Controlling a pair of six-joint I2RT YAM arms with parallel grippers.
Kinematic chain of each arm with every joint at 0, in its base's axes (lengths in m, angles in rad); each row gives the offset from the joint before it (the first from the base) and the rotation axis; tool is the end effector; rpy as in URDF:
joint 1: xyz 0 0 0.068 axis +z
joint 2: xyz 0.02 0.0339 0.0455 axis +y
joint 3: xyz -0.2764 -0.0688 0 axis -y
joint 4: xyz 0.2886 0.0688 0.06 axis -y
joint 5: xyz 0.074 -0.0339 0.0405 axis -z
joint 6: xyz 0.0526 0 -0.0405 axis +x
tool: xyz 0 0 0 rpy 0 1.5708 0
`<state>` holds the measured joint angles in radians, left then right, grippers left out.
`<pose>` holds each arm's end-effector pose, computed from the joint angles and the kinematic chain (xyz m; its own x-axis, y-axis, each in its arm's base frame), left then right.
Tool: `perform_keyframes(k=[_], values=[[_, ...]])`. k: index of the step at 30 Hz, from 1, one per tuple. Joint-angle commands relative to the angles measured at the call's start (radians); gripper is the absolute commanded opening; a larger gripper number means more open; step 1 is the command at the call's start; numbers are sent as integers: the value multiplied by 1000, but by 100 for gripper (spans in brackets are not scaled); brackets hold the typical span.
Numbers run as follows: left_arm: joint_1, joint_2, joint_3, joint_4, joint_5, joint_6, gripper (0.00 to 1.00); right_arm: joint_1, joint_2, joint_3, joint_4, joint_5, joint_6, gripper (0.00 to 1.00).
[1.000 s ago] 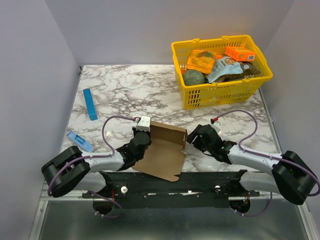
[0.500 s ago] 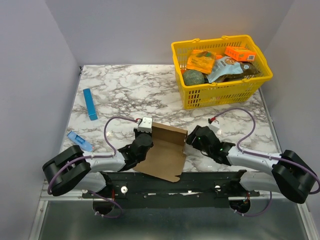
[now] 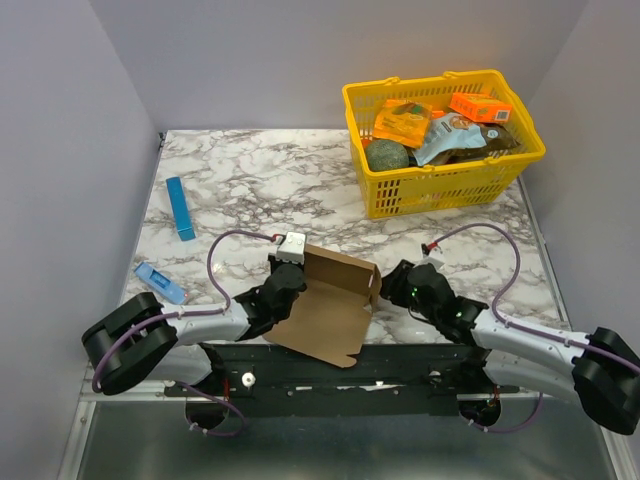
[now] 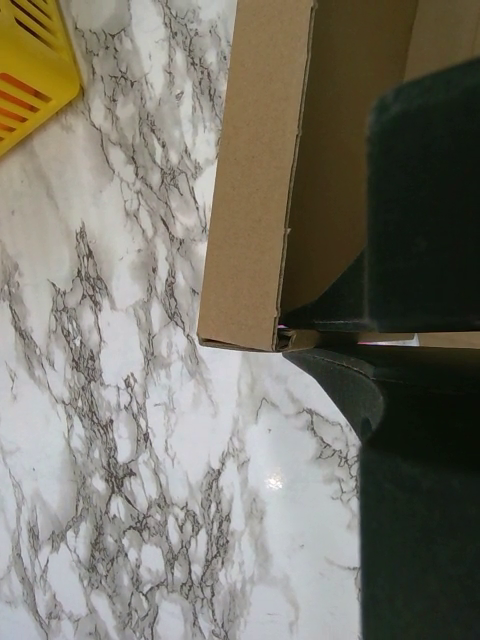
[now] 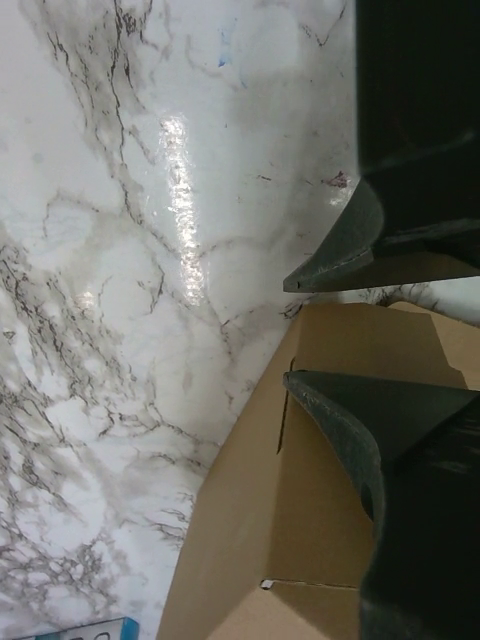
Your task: Fold the paper box
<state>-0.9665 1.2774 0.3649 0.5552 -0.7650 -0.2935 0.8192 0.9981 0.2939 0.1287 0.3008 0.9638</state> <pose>0.1828 -0.2006 0.1473 -0.2553 0.0025 -0.9669 0.1579 0.9867 -0.0392 0.1706 0.1598 0.1371 -0.6457 0.4580 -0.6110 0.0040 0.8022 0.5971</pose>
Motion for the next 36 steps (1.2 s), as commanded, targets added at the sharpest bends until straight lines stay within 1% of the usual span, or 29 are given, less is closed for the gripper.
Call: perform_keyframes(k=[1, 7, 12, 22, 27, 35, 36], values=[[11, -3, -3, -66, 55, -26, 0, 12, -82, -56, 26, -74, -37, 44], [15, -6, -9, -55, 70, -13, 0, 14, -151, -96, 68, -114, -99, 43], [17, -13, -26, -26, 88, 4, 0, 12, -147, -114, 137, -150, -183, 44], [15, -36, -67, 45, 130, 34, 0, 12, -128, -99, 209, -193, -333, 50], [17, -44, -87, 91, 181, 51, 0, 12, -142, -113, 258, -233, -391, 52], [17, -50, -99, 121, 220, 74, 0, 12, -177, -119, 256, -295, -477, 55], [17, -50, -101, 123, 222, 76, 0, 14, -179, -118, 256, -324, -496, 55]])
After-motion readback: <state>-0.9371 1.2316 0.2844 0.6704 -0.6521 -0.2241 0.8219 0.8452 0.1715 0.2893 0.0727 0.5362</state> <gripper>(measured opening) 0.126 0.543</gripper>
